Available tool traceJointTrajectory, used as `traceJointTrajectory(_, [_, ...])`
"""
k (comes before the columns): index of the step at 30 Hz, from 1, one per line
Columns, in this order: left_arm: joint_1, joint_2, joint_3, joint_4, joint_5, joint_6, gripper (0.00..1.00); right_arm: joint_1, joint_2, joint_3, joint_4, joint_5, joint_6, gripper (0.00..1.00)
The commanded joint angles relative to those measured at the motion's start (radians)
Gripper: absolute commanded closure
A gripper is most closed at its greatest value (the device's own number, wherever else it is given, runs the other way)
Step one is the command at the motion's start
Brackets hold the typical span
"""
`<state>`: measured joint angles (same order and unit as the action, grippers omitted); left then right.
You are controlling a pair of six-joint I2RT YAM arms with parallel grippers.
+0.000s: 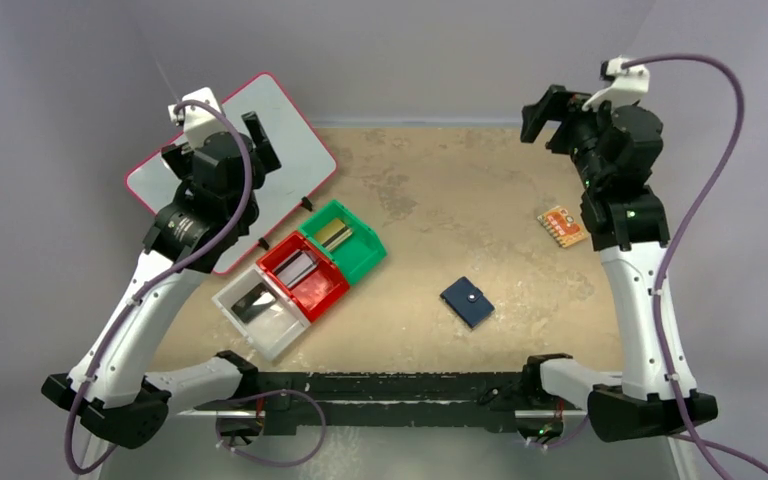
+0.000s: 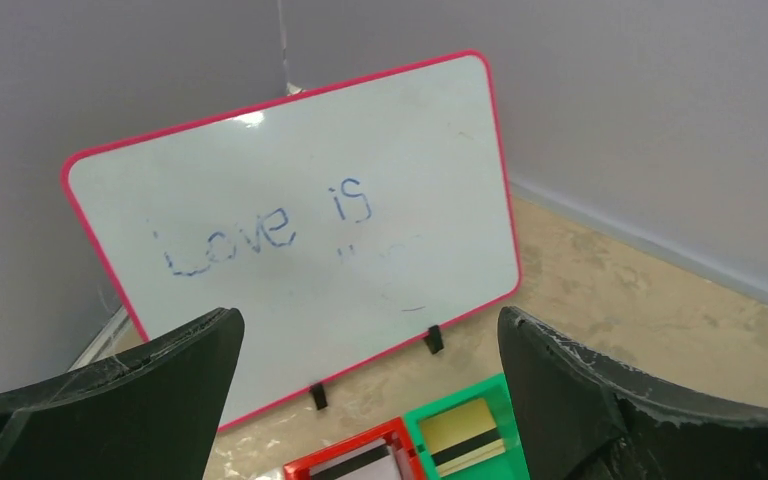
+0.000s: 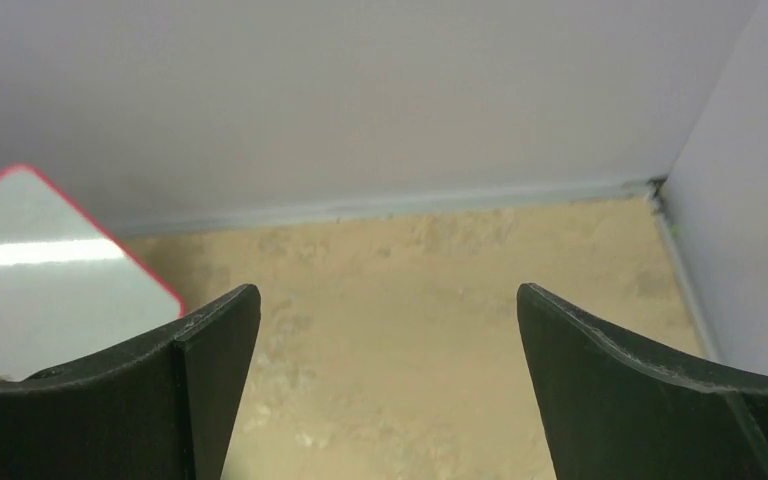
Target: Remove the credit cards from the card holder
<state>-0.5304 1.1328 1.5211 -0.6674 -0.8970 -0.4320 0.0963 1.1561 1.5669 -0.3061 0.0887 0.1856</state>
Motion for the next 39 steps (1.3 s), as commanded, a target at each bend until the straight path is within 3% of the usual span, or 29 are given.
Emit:
traceJointTrajectory(1, [0.048,-0.072,-0.092,0.037,0.012,-0.035,0.0,-0.045,-0.058,-0.185,0.127,-0.183,0.083,0.0])
traceJointTrajectory(6, [0.11,-0.163,-0.234,0.018,0.055,-0.107,0.0,-0.063,-0.094,-0.43,0.19,-0.348,0.116,0.0])
traceJointTrajectory(10, [0.158,-0.259,-0.362,0.022,0.132,-0.169,0.0,-0.008,-0.07,-0.565,0.201,-0.403,0.121,0.0])
traceJointTrajectory(19, [0.23,-0.425,-0.568,0.075,0.3,-0.282,0.0,0.22,0.072,-0.656,0.229,-0.41,0.132,0.0])
traceJointTrajectory(27, [0.253,-0.554,-0.624,0.017,0.245,-0.355,0.01,0.439,0.344,-0.497,0.268,-0.361,0.11,0.0])
traceJointTrajectory(33, [0.259,-0.641,-0.684,-0.071,0.155,-0.521,0.03,0.604,0.604,-0.23,0.223,-0.226,0.059,0.0])
traceJointTrajectory(39, [0.262,-0.639,-0.679,-0.259,0.023,-0.713,0.05,0.686,0.819,0.024,0.145,-0.039,0.007,0.0])
